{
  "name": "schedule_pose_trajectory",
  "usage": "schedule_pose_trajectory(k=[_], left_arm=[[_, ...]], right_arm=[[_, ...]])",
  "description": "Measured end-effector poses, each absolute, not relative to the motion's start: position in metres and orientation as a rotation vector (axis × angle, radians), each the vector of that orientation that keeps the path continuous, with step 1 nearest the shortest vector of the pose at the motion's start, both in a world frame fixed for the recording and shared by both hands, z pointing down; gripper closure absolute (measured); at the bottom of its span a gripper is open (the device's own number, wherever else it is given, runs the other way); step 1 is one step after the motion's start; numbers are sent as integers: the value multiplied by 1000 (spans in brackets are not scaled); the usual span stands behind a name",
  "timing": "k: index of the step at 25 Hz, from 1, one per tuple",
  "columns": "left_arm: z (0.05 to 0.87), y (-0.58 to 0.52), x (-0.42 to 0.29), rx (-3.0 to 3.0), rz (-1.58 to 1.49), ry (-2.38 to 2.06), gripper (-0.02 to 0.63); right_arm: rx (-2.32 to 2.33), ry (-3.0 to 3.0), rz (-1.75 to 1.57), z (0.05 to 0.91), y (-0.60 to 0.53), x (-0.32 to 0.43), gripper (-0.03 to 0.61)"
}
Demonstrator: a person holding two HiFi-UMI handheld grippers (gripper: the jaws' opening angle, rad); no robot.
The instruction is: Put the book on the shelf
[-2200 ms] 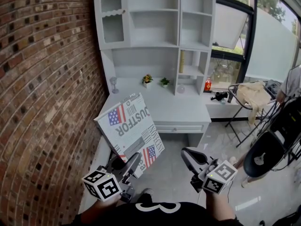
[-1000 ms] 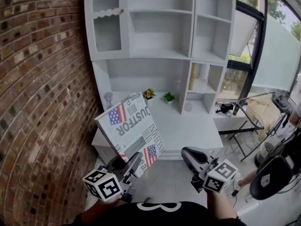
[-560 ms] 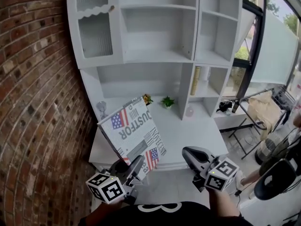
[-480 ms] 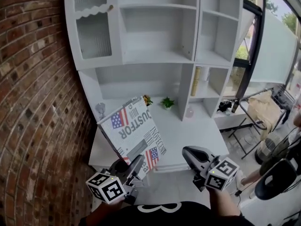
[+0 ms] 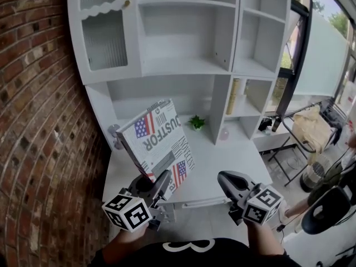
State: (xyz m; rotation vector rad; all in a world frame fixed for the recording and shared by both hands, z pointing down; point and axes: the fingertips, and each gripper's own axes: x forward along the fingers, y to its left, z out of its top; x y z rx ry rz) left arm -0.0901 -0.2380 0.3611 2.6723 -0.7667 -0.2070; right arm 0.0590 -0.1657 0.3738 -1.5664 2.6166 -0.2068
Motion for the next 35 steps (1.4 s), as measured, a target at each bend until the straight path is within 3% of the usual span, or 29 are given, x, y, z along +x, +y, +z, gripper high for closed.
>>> schedule_pose_trajectory(k=[35], left_arm=[[208,-421,-36,2833,-252,-1345,463]], right_arm=[[-1235,2753,-46,316,-326,128,568]])
